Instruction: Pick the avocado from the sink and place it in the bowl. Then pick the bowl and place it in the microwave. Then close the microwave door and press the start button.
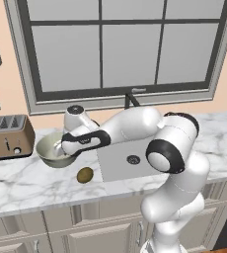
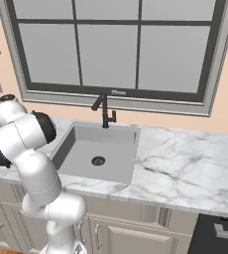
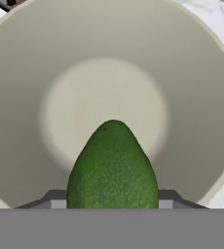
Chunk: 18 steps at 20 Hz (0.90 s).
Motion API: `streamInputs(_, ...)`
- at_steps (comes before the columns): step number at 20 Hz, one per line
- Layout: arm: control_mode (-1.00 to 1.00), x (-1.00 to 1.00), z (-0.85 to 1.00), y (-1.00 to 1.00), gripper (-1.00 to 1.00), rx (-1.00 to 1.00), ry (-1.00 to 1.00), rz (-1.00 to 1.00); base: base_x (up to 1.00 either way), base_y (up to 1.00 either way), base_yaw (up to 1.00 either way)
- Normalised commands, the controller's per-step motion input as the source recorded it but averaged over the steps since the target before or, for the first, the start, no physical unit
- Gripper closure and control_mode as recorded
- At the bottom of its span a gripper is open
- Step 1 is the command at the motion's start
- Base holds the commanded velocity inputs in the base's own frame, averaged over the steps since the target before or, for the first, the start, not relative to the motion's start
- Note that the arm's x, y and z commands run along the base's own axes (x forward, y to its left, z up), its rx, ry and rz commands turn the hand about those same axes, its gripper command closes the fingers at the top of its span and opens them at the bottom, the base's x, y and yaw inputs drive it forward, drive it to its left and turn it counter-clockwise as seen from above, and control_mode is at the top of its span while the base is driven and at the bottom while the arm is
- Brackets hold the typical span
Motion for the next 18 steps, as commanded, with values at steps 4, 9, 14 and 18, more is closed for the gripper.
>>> streamInputs(4, -1.00, 0.00, -0.01, 0.00, -1.00, 0.00, 0.00, 0.00, 0.00, 0.00, 0.00)
streamInputs(9, -1.00, 0.06, 0.03, 0.00, -1.00, 0.00, 0.00, 0.00, 0.00, 0.00, 0.00)
streamInputs(14, -1.00, 0.02, 0.29, 0.05, -1.00, 0.00, -0.05, 0.00, 0.00, 0.00, 0.00)
streamInputs(18, -1.00, -0.24, 0.36, 0.39, -1.00, -0.01, -0.03, 0.02, 0.00, 0.00, 0.00)
